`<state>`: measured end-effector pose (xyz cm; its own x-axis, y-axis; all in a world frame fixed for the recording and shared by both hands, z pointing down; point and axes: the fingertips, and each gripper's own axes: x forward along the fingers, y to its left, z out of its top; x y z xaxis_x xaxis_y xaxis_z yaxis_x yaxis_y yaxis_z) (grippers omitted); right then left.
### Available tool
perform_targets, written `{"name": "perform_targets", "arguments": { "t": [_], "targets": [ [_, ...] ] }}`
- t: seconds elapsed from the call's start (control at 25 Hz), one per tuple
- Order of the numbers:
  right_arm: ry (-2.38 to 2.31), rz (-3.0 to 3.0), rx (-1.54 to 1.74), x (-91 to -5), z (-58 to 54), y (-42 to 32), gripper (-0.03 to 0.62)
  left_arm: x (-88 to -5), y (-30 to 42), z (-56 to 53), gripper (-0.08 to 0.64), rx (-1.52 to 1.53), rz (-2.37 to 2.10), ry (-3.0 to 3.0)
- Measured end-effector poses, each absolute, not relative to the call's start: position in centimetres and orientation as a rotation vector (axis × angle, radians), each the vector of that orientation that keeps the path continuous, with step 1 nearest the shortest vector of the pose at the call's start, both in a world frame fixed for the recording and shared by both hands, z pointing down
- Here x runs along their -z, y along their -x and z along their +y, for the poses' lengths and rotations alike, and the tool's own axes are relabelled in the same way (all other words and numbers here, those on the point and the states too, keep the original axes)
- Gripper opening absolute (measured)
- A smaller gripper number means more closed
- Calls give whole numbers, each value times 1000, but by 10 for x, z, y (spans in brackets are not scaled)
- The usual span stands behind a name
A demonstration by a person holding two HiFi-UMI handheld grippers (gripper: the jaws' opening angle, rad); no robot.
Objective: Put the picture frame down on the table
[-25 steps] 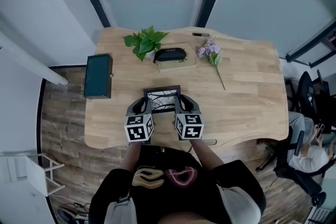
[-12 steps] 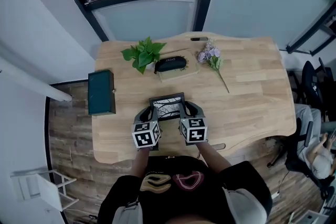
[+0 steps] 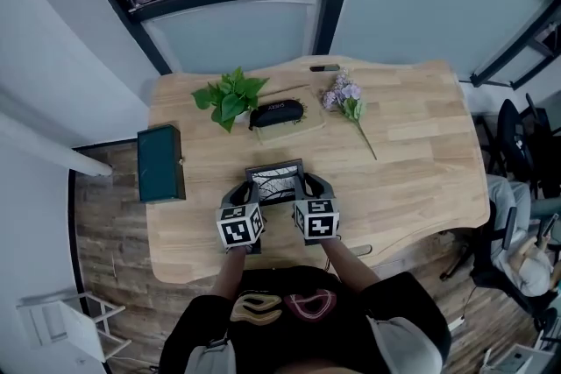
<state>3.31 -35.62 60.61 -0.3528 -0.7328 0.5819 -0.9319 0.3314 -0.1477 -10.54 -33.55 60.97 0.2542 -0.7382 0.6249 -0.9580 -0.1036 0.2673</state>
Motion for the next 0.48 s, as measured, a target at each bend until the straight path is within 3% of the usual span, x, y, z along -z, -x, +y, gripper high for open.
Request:
{"name": "perform_targets", "arguments": {
  "t": [0.48],
  "targets": [
    [-1440,-2130,-688,-629,-369,-27,72,-636,111,-349,81,-496,-1491,-1844]
  ]
}}
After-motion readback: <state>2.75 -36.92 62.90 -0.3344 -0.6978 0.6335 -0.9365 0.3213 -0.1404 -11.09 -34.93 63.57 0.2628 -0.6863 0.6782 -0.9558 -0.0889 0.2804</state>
